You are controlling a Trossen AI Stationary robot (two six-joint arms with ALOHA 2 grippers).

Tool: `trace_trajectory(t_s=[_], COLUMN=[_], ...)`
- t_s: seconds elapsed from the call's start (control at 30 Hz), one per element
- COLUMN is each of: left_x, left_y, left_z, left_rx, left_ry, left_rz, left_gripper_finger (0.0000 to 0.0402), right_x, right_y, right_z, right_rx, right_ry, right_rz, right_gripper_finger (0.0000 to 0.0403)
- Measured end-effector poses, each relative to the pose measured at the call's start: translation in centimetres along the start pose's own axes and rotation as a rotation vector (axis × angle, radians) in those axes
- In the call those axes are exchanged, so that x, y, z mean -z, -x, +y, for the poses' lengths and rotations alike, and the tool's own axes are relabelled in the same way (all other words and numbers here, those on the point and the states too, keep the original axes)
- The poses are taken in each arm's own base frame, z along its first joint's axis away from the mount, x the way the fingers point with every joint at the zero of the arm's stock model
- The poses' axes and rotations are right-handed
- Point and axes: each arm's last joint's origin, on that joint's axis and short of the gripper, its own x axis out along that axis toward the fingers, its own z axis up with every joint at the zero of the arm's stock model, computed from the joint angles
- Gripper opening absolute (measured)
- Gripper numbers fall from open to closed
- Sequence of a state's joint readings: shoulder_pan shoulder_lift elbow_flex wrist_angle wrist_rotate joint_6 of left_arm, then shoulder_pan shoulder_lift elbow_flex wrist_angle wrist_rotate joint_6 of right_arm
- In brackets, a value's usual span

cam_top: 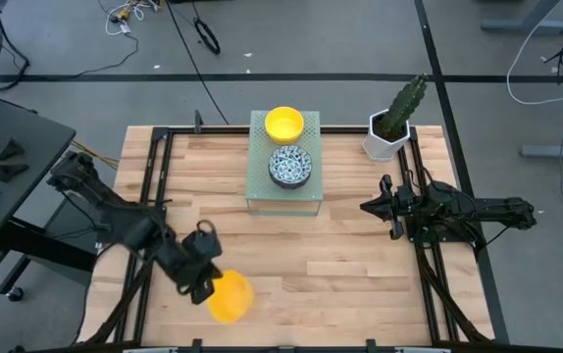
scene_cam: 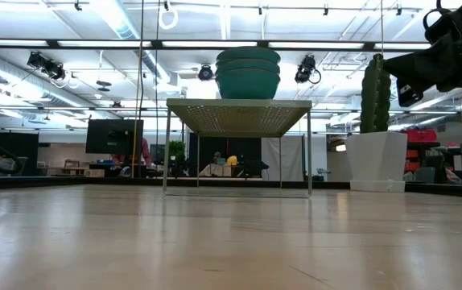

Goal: Pick & Place Mini bowls
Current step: Stack the yellow bowl on top of the other yellow bowls on the shelf

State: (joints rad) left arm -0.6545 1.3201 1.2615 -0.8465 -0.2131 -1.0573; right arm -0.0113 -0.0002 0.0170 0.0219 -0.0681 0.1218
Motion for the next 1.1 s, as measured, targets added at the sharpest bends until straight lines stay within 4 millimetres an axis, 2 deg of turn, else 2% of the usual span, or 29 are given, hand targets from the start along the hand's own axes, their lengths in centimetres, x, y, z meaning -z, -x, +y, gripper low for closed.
trace_trajectory(t_s=[0.3, 0.6, 0.87, 1.1], left_x=[-7.1, -13.1, -16.3, -18.1], left_y=[2.1, 5.7, 8.5, 10.0], left_z=[2.3, 5.5, 8.5, 12.4], left_rx=[-0.032, -0.028, -0.032, -0.054], left_ry=[0.035, 0.103, 0.187, 0.210], left_rz=[-0.150, -0.308, -0.409, -0.438], left_gripper_finger=[0.0002, 0.0002, 0.0002, 0.0002], right_x=[0.0, 0.0, 0.0, 0.0], right_y=[0.0, 0.0, 0.0, 0.0], right_z=[0.0, 0.0, 0.0, 0.0], right_rx=[0.000, 0.000, 0.000, 0.000], right_ry=[0.000, 0.000, 0.000, 0.000], right_rz=[0.000, 0.000, 0.000, 0.000], right_gripper_finger=[0.0027, 0.0027, 0.0027, 0.0027])
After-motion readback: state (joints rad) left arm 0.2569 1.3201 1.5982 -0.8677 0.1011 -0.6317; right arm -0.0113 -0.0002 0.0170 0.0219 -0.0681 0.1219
